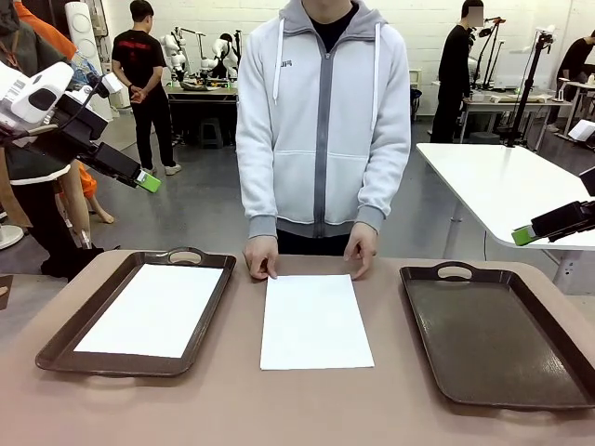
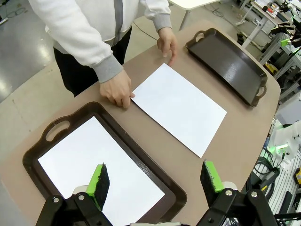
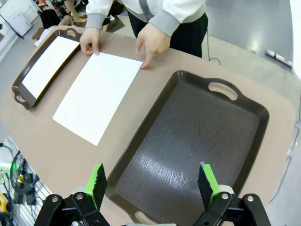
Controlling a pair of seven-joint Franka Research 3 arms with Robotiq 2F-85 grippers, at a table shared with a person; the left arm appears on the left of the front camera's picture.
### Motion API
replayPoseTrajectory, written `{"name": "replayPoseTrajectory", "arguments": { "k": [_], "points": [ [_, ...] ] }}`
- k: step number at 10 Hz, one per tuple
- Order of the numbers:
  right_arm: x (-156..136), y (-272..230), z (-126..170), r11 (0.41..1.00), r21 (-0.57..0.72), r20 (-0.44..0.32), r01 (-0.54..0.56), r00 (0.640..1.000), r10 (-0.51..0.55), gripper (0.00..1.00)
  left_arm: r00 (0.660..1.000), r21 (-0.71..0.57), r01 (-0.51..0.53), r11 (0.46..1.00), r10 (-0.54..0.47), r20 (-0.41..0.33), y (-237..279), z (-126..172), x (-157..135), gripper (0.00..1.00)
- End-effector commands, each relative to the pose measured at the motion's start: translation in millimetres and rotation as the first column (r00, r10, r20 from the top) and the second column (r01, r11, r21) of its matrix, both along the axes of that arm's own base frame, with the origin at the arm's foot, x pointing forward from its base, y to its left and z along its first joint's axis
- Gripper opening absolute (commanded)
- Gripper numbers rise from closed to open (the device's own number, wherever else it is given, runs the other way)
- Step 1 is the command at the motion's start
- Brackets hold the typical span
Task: Sort the A4 documents.
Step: Receive the A4 Paper.
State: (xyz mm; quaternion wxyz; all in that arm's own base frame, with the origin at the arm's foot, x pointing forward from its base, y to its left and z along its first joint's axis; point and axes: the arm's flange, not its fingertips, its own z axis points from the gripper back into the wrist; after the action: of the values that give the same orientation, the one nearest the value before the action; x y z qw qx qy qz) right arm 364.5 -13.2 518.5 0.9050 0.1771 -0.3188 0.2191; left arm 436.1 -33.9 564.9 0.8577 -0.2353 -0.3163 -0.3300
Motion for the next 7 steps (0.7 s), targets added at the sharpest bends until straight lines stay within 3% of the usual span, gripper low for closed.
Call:
{"name": "replayPoseTrajectory", "arguments": {
  "k": [1, 7],
  "points": [
    [1.1, -0.7, -1.8, 1.0, 0.023, -0.003, -0.011, 1.0, 0.012, 1.0, 1.0, 0.0, 0.0, 1.0, 0.0, 0.0, -0.1, 0.1, 0.0, 1.0],
    [1.1, -0.7, -1.8, 1.0, 0.023, -0.003, -0.011, 1.0, 0.012, 1.0, 1.0, 0.0, 0.0, 1.0, 0.0, 0.0, -0.1, 0.1, 0.0, 1.0]
  ]
}}
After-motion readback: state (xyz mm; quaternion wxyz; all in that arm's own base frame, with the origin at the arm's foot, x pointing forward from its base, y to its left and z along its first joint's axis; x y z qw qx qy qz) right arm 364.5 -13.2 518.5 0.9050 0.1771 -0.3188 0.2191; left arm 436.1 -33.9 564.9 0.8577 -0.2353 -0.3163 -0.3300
